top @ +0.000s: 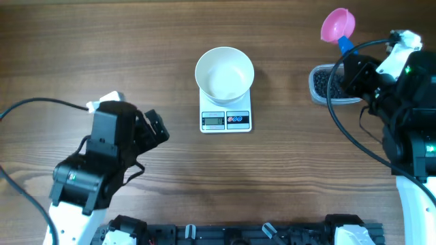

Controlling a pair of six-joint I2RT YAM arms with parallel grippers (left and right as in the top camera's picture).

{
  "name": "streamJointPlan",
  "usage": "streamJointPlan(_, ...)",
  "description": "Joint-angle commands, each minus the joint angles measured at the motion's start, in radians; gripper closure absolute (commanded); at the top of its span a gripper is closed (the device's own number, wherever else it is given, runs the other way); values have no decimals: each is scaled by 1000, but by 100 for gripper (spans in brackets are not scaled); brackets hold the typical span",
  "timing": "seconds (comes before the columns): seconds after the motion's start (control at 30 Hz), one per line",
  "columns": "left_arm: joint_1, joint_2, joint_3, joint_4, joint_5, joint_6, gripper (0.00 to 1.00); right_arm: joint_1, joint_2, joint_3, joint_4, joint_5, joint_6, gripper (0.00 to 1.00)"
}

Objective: Scoop item into bowl and weigh 150g on scale
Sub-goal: 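Retract the left arm and move the scoop above the bean tub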

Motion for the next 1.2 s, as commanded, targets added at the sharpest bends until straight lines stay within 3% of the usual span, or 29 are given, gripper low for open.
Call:
streamJointPlan(0.0, 6, 54, -5, 3, 13, -9, 0, -1, 0, 19, 33, 71, 18, 96)
streamJointPlan(0.27, 6, 174, -5, 3, 13, -9, 0, -1, 14, 19, 86, 418, 9, 96)
streamJointPlan(0.53, 6, 183, -5, 3, 13, -9, 0, -2, 35, 19, 86, 659, 11, 96)
streamJointPlan(1.17, 6, 183, -5, 3, 12, -9, 0, -1, 83, 19, 87, 539, 14, 96)
